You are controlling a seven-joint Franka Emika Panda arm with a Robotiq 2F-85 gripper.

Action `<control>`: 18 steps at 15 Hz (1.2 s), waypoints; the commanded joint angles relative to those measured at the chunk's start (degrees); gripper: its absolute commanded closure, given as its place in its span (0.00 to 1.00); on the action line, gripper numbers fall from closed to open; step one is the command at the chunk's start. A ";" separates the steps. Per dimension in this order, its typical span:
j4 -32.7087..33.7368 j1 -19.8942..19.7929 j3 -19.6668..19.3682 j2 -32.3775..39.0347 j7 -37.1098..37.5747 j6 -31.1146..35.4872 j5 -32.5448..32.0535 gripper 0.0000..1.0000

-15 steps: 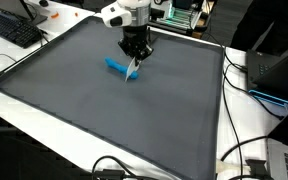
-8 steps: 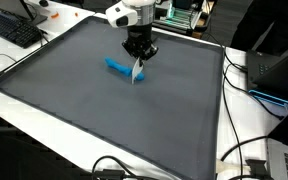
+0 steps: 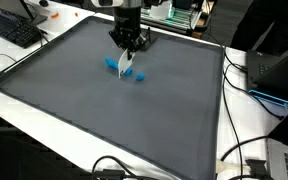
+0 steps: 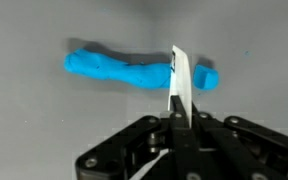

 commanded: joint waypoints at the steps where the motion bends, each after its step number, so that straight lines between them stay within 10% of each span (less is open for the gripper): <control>1: -0.94 -0.81 -0.47 -2.08 0.85 -0.58 -0.72 0.99; 18: -0.51 -2.06 -0.07 3.42 -0.77 0.04 0.72 0.99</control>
